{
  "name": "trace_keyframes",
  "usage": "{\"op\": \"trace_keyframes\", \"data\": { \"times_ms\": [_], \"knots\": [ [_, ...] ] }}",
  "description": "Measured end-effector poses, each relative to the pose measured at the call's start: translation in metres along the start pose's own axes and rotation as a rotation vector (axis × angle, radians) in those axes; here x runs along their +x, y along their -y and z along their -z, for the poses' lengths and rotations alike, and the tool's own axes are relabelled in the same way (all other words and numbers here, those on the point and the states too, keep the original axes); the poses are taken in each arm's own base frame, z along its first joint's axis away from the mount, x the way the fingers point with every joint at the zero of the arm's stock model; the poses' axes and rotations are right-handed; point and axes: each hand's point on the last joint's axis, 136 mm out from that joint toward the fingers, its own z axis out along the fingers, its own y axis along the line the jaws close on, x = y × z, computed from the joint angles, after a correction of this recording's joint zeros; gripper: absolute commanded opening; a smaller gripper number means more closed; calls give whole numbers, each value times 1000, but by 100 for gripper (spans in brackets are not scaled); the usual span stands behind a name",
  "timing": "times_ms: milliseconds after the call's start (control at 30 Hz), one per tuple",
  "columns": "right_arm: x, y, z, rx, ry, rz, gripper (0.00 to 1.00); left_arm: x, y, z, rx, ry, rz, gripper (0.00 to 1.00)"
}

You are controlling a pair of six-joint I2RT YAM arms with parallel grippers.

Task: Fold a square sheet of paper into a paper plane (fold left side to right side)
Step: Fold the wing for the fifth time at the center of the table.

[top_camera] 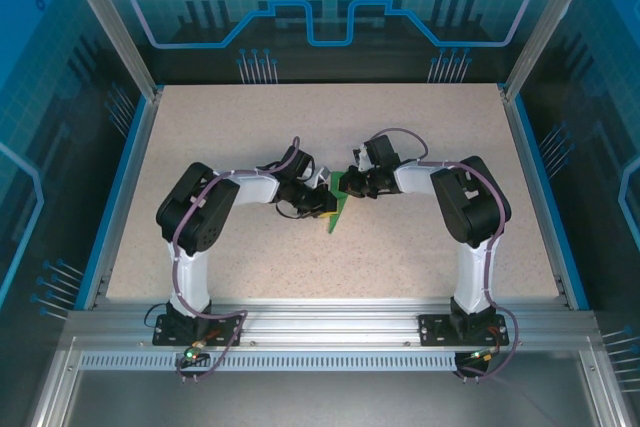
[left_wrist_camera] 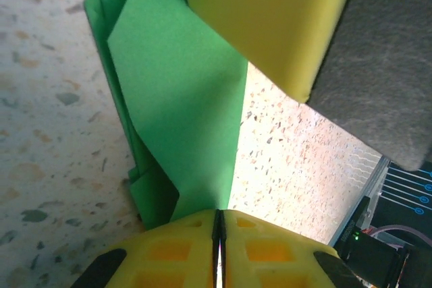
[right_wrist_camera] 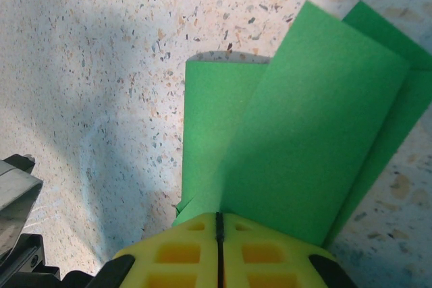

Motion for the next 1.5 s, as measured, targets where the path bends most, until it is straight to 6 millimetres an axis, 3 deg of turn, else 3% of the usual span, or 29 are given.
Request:
{"op": "trace_keyframes", "data": {
  "times_ms": [467, 633, 733, 900, 1000, 1233, 1500],
  "knots": [
    [-1, -1, 1, 6, -6, 11, 10, 2, -5, -4, -11, -12, 12, 12],
    [-2, -2, 3, 3, -4, 17, 10, 2, -6, -5, -27, -26, 15, 5],
    [-11, -7, 15, -9, 25, 26, 10, 2, -7, -4, -43, -29, 14, 1],
    [-29, -23, 60, -49, 129, 68, 5, 2, -7, -5, -54, -33, 14, 0],
    [-20, -28, 72, -75, 142, 93, 4, 2, -7, -5, -55, -32, 15, 0],
    [25, -15, 51, -114, 33, 90, 3, 2, -7, -5, -57, -31, 15, 0],
    [41, -15, 26, -131, -26, 103, 2, 2, -8, -5, -60, -29, 14, 0]
  ]
}}
